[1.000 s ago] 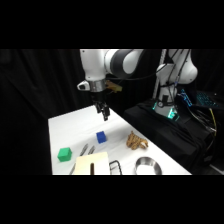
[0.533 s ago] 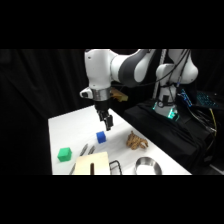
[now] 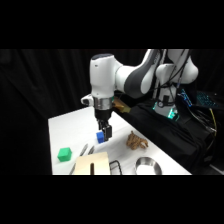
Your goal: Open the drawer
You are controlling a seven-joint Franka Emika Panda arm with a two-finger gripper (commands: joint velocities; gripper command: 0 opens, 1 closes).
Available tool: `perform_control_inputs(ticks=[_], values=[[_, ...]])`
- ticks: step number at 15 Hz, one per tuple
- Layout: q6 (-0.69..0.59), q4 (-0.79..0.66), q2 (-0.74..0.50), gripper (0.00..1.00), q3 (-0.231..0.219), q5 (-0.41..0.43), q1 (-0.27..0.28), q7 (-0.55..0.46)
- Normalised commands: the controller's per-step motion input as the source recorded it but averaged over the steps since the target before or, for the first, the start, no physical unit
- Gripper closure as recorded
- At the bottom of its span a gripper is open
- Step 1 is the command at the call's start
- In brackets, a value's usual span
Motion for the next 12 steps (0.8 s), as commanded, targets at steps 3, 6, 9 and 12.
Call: perform_control_inputs(ticks=[3, 6, 9, 12], values=[[0.27, -0.14, 0.0, 0.0, -0.032, -0.137, 0.141, 0.23], [0.26, -0.12, 0.02, 0.0, -0.057, -0.186, 0.157, 0.25], [0.27, -0.03, 0.07, 0.0, -0.084, -0.176, 0.138, 0.2], [0.29, 0.02, 0.1, 0.0, -0.117, -0.169, 0.143, 0.19]])
